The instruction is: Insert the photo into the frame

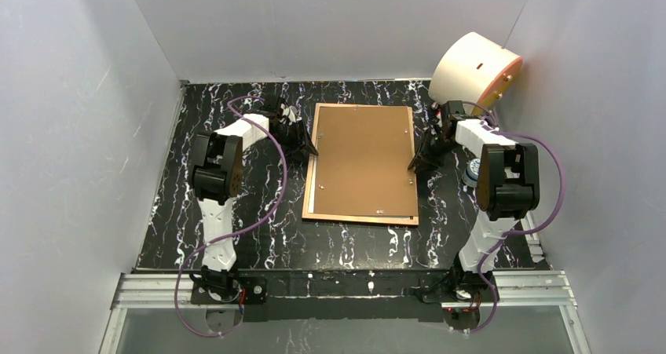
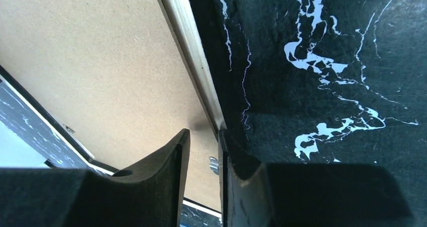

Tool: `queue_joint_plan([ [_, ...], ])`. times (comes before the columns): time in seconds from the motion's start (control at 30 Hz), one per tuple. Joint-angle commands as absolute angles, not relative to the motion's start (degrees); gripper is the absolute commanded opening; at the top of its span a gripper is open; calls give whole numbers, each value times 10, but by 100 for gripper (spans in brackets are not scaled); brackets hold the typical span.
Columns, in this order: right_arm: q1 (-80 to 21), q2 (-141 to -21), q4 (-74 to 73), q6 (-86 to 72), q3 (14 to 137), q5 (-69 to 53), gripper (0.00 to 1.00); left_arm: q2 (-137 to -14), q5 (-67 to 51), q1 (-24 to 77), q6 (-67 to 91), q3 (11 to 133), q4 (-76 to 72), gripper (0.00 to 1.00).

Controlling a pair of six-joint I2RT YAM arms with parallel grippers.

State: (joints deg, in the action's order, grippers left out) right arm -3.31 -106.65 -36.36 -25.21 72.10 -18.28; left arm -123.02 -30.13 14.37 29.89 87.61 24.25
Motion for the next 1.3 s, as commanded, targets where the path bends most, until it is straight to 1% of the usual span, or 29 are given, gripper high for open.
queue_joint_plan([
  [0.0,-45,-1073,-388,-257,733,-182,34,-1255,-275,141,288,862,271,47],
  [0.23,-53,-1077,-376,-263,725,-198,34,-1254,-281,141,290,858,267,43],
  [0.6,-61,-1080,-353,-278,712,-232,34,-1248,-284,141,295,848,261,43],
  [0.73,-61,-1080,-352,-283,712,-250,35,-1247,-288,140,303,849,256,43],
  [0.83,-61,-1076,-360,-283,717,-234,40,-1246,-286,141,305,851,254,44],
  [0.93,-60,-1064,-377,-276,730,-207,52,-1245,-281,140,302,855,257,45],
  [1.0,-59,-1055,-384,-269,743,-201,57,-1245,-277,137,299,859,261,46],
  [1.13,-60,-1036,-376,-267,748,-209,60,-1245,-276,134,296,865,266,48],
  [1.27,-60,-1031,-370,-270,738,-192,60,-1245,-277,133,292,864,269,50],
])
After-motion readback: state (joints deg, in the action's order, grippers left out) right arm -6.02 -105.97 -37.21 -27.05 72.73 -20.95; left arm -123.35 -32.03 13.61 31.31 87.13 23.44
